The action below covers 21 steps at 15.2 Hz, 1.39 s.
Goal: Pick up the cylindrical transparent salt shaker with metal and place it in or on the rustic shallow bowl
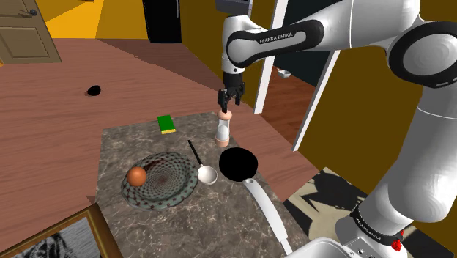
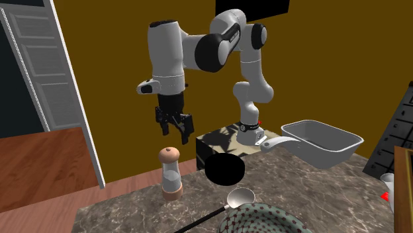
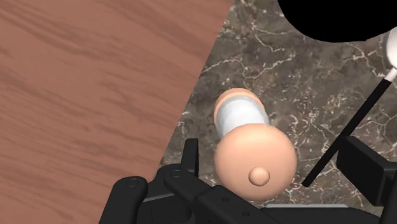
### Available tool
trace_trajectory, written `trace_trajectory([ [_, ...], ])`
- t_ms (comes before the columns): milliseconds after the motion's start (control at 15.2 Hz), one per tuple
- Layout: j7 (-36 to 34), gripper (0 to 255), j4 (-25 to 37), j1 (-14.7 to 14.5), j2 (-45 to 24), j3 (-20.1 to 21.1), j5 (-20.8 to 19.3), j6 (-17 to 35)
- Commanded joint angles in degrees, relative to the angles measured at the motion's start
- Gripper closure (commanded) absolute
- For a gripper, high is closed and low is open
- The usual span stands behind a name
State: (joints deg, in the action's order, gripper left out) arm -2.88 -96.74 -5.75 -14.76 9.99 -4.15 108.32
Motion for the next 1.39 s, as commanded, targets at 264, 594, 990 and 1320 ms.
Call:
trace_trajectory([
  [264,-0.12,0,0.79,-0.34,-3.57,-0.08,-0.84,2.62],
  [594,-0.25,0,-1.12,-0.30,-4.20,-0.16,-1.02,5.14],
  [990,-0.25,0,-1.12,-0.30,-4.20,-0.16,-1.02,5.14],
  [1320,-0.26,255,-1.13,-0.31,-4.20,-0.16,-1.02,5.15],
])
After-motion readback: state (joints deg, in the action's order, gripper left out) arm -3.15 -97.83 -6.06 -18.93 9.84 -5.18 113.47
